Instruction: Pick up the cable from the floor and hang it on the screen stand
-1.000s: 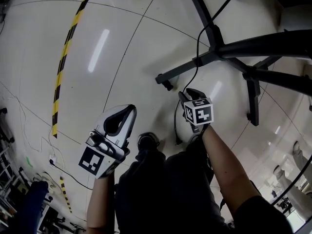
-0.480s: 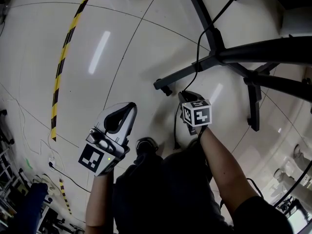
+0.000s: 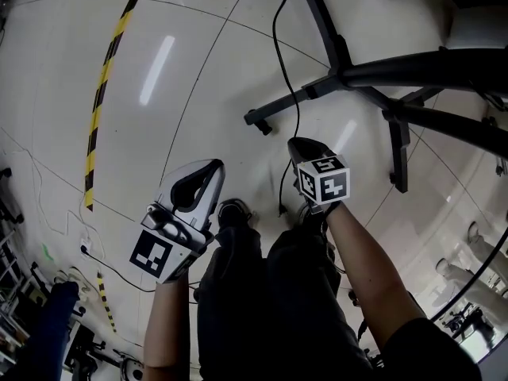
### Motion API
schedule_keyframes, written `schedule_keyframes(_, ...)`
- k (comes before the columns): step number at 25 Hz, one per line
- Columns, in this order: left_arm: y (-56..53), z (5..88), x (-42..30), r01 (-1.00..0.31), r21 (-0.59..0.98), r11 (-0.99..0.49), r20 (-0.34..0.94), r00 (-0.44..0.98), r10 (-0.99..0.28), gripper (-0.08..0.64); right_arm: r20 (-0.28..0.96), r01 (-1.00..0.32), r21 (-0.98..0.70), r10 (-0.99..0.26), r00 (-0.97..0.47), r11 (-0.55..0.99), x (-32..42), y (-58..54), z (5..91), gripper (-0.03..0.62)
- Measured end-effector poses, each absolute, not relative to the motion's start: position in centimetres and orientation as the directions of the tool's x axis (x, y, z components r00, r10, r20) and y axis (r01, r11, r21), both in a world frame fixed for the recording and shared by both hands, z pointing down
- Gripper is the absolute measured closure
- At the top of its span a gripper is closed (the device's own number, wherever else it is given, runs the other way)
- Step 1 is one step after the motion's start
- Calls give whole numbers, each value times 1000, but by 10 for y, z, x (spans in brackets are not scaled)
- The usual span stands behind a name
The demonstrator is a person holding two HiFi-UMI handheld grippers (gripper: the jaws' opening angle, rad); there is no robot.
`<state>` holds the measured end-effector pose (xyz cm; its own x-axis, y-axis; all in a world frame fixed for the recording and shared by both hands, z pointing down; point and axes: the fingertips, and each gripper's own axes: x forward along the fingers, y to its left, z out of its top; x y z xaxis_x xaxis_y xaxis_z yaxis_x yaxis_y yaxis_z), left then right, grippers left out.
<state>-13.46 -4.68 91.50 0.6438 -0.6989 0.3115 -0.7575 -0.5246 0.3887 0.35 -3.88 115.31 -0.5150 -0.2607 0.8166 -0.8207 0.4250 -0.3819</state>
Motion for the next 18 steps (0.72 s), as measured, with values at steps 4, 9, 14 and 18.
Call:
schedule_keyframes(4,-39,881,-124,-743,411,-528,310,658,-686,560,796,-801,-376,-280,-537,466,0,-37,1102,574)
schedule_keyframes(9,-40,847,-119,-747,423,-513,306,651,-695,560,751,-760,-372,-308,-583,533,-8,-47,1032,574)
schedule_keyframes(14,-42,801,-112,-742,424,-520,285,654,-701,560,740,-754,-332,-340,-581,567,-11,-53,973,574)
schedule_keyframes(18,-45,758,-105,-725,413,-551,269,675,-687,560,734,-750,-275,-372,-568,602,-13,-60,924,574)
